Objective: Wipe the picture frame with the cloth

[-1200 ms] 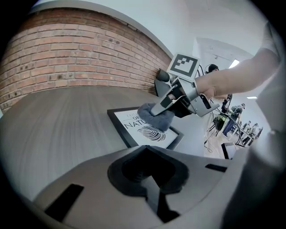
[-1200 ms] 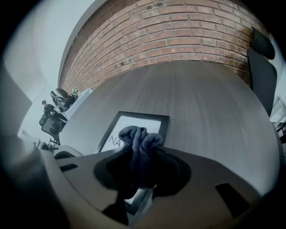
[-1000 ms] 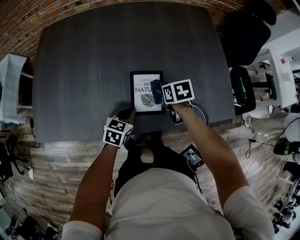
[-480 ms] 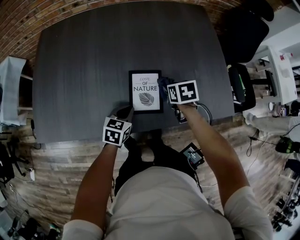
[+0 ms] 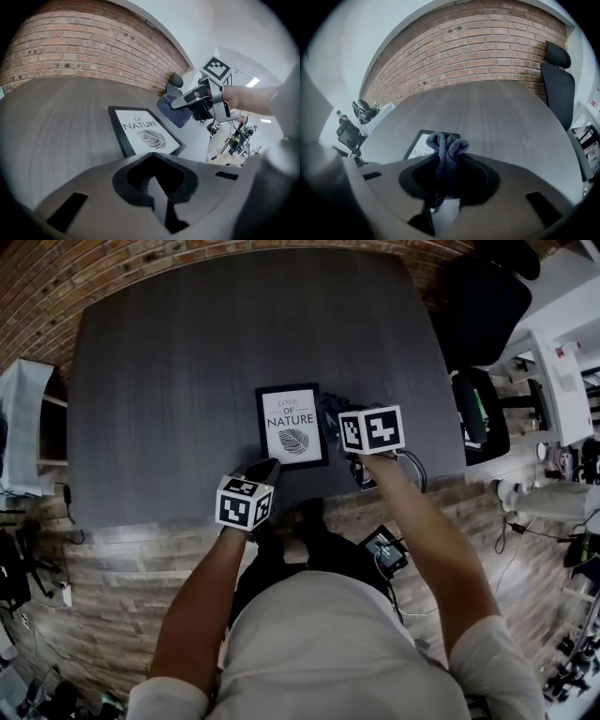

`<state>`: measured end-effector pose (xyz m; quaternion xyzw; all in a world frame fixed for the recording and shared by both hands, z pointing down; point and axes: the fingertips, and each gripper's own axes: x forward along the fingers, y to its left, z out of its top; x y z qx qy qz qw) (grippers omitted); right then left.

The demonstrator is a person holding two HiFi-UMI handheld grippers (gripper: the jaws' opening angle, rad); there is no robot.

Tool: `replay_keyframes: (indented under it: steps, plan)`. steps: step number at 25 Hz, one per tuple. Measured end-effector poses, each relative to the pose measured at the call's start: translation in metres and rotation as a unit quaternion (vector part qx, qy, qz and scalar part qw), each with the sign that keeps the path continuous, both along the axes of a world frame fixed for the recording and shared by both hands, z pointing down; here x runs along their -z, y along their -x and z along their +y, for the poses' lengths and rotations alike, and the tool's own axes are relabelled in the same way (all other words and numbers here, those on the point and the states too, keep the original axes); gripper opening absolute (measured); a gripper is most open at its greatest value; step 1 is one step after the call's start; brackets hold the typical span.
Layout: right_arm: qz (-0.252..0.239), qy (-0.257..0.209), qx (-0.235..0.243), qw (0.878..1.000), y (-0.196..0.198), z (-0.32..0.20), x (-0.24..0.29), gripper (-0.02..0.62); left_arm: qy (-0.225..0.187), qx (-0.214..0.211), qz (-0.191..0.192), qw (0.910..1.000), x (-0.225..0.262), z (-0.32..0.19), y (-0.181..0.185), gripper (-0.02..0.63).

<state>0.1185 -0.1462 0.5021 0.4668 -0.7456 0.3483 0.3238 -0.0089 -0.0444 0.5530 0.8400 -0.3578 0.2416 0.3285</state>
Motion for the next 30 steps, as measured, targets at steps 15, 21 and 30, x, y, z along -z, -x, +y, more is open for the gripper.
replay_keyframes:
  steps: [15, 21, 30]
  plan:
    - [-0.160, 0.087, 0.046, 0.982, 0.132, 0.061, -0.018, 0.121, -0.039, 0.043, 0.005, 0.9983, 0.037, -0.037, 0.066, 0.008]
    - [-0.124, 0.078, 0.053, 0.988, 0.137, 0.075, -0.041, 0.121, -0.040, 0.012, -0.002, 0.9991, 0.035, -0.039, 0.050, 0.008]
    - [-0.110, 0.075, 0.020, 0.991, 0.105, 0.076, -0.043, 0.121, -0.024, -0.011, -0.007, 0.9996, 0.022, -0.031, 0.037, 0.008]
